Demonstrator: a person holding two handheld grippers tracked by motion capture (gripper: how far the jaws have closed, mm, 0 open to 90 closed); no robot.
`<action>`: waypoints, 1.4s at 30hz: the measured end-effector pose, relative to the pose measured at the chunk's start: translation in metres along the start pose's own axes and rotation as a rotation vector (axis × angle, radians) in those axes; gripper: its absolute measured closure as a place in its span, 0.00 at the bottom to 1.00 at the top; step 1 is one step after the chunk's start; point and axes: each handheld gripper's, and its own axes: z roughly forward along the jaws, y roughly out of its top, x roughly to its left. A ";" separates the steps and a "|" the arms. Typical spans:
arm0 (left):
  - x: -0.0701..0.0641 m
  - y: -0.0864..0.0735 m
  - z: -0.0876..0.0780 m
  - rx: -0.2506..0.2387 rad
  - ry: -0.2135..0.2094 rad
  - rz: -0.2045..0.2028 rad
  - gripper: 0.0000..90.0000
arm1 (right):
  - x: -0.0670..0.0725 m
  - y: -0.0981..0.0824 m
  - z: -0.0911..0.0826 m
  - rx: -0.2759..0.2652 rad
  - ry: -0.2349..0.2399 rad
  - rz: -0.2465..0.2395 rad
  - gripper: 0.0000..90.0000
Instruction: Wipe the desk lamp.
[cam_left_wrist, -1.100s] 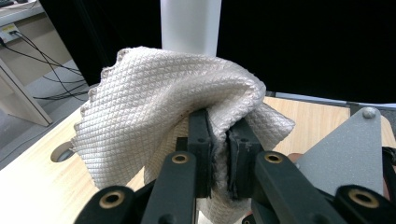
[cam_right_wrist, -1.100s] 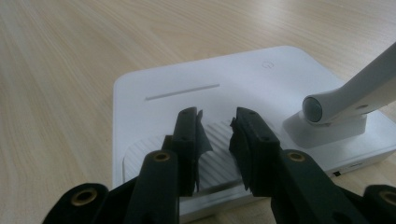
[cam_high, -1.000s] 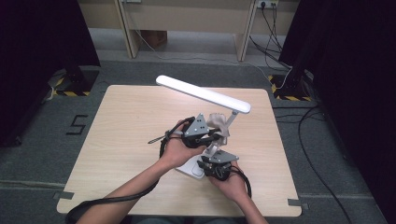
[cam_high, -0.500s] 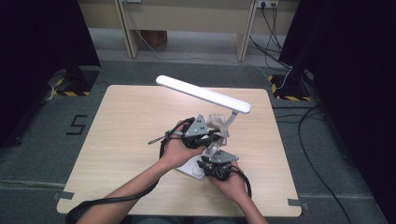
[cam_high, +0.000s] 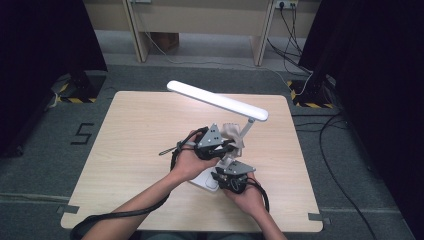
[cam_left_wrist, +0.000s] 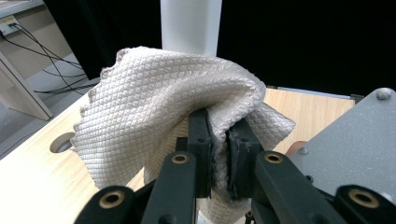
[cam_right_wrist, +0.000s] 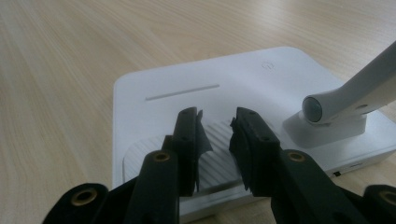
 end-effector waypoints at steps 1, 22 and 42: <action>0.000 -0.001 0.000 -0.001 0.001 -0.004 0.91 | 0.000 0.000 0.000 0.000 0.000 0.000 0.79; 0.002 -0.012 0.004 0.031 0.002 -0.002 0.91 | 0.000 0.000 0.000 -0.007 0.005 0.001 0.79; 0.003 -0.023 0.009 0.051 0.013 0.003 0.91 | 0.000 0.000 0.000 -0.006 0.006 0.001 0.79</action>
